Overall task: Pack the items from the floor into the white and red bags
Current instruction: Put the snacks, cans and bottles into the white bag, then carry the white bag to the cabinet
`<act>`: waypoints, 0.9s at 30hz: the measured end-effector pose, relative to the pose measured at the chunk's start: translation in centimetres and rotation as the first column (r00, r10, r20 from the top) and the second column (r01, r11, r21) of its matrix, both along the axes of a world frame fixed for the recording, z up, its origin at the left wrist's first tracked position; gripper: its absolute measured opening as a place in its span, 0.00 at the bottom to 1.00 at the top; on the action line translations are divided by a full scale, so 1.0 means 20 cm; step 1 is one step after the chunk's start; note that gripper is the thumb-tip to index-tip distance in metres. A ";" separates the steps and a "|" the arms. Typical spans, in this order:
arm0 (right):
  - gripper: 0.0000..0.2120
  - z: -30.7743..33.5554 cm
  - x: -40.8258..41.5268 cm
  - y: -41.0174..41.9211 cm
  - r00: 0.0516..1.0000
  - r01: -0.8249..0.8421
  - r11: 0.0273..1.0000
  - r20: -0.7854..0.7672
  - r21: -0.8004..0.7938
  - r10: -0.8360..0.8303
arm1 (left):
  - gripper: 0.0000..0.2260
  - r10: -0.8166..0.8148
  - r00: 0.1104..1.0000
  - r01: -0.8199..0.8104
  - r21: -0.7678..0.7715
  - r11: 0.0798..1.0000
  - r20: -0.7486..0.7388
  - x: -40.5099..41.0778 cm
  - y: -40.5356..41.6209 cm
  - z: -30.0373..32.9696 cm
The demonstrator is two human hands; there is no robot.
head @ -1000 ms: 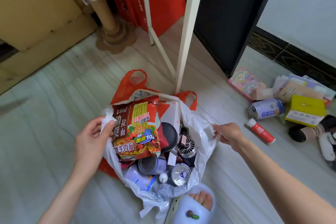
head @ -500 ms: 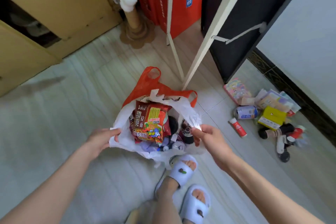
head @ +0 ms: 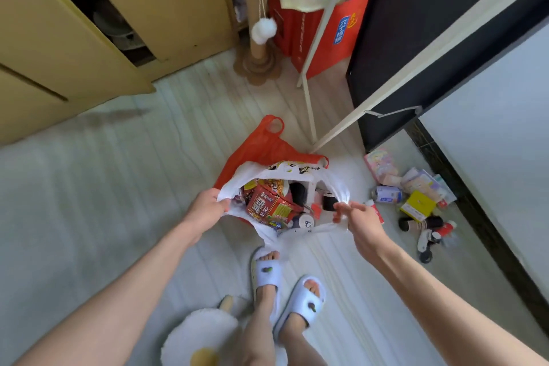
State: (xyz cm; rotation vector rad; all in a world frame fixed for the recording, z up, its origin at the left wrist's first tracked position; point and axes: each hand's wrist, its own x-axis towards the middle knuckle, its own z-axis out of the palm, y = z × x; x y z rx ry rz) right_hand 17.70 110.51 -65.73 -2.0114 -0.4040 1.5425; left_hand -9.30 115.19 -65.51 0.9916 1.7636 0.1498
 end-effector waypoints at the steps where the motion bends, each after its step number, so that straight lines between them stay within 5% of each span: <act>1: 0.14 0.07 0.01 0.00 1.000 -0.007 1.000 0.011 0.012 0.007 | 0.04 0.007 1.000 -0.007 0.012 1.000 0.007 -0.02 0.00 0.05; 16: 0.13 1.48 -0.22 0.12 0.816 -0.574 0.777 0.256 0.257 0.518 | 0.06 0.359 0.919 -0.394 0.343 0.853 0.162 -0.35 -0.33 1.44; 27: 0.16 2.29 -0.88 0.32 0.716 -0.689 0.500 0.385 0.525 0.583 | 0.07 0.482 0.850 -0.492 0.641 0.588 0.210 -0.92 -0.44 2.15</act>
